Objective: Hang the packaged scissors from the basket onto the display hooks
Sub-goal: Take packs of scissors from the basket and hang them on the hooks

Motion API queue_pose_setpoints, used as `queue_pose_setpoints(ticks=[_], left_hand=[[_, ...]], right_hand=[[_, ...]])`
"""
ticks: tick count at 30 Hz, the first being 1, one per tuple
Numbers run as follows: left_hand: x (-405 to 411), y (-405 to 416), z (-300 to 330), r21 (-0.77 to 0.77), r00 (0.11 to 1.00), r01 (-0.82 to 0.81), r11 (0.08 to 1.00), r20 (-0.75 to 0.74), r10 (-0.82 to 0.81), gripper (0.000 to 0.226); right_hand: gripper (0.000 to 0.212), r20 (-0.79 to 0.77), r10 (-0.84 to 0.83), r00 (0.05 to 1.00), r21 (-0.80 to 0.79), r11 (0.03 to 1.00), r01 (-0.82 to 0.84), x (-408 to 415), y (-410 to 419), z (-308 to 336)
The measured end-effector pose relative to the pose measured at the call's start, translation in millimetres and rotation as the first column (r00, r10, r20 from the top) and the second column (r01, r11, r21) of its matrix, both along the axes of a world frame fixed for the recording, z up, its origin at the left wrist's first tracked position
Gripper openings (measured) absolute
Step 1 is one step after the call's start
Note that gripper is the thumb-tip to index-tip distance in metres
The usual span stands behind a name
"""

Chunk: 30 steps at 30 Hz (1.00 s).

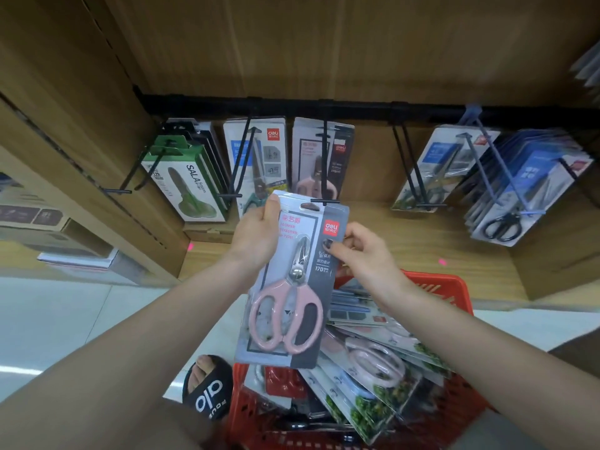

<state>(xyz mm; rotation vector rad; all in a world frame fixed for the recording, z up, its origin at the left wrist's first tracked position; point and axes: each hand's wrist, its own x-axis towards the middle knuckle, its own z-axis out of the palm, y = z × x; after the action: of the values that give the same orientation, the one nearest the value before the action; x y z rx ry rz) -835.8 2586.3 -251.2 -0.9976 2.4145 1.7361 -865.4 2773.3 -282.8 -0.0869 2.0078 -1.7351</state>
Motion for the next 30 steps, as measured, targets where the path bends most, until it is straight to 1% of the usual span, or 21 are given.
queue_pose_setpoints(ticks=[2, 6, 9, 12, 16, 20, 23, 26, 30], left_hand=[[2.4, -2.7, -0.3, 0.009, 1.000, 0.008, 1.000, -0.003, -0.008, 0.058], [6.3, -10.4, -1.8, -0.001, 0.999, 0.031, 1.000, -0.010, -0.031, 0.057], [9.4, -13.0, -4.9, -0.073, 0.998, 0.066, 0.995, -0.001, -0.066, 0.067], [14.4, -12.6, -5.6, -0.154, 0.996, 0.085, 0.984, 0.011, -0.084, 0.064], [16.6, -13.1, -6.1, -0.133, 0.994, 0.105, 0.986, 0.018, -0.103, 0.067], [16.1, -19.7, -4.9, -0.152, 0.995, 0.096, 0.984, 0.008, -0.096, 0.066], [14.9, -30.0, -7.0, -0.161, 0.996, 0.083, 0.983, 0.040, -0.077, 0.062], [14.5, -36.2, -10.1, -0.258, 0.992, 0.112, 0.960, 0.093, -0.091, 0.064], [15.4, -51.5, -11.1, -0.458, 0.979, 0.184, 0.870, 0.162, -0.121, 0.068]], right_hand=[[0.008, 0.010, -0.003, 1.000, -0.053, 0.999, 0.004, 1.5, 1.1, -1.9], [0.009, 0.089, -0.038, 0.995, -0.157, 0.986, 0.052, 2.1, 9.8, -2.2], [0.013, 0.047, -0.012, 0.999, -0.186, 0.982, 0.021, 1.3, 14.5, -0.3], [0.022, 0.021, 0.010, 1.000, -0.199, 0.980, -0.006, -0.6, 17.2, 2.1], [0.019, 0.031, 0.013, 0.999, -0.195, 0.981, -0.007, -4.3, 19.0, 2.5], [0.013, 0.044, -0.063, 0.997, -0.156, 0.985, 0.069, -12.0, 22.6, 0.5], [0.012, 0.043, -0.104, 0.994, -0.126, 0.986, 0.108, -19.2, 23.1, 3.1], [0.012, 0.014, -0.081, 0.997, -0.070, 0.994, 0.082, -26.4, 18.5, 6.1], [0.012, -0.006, -0.067, 0.998, -0.042, 0.997, 0.067, -32.8, 13.2, 6.5]])
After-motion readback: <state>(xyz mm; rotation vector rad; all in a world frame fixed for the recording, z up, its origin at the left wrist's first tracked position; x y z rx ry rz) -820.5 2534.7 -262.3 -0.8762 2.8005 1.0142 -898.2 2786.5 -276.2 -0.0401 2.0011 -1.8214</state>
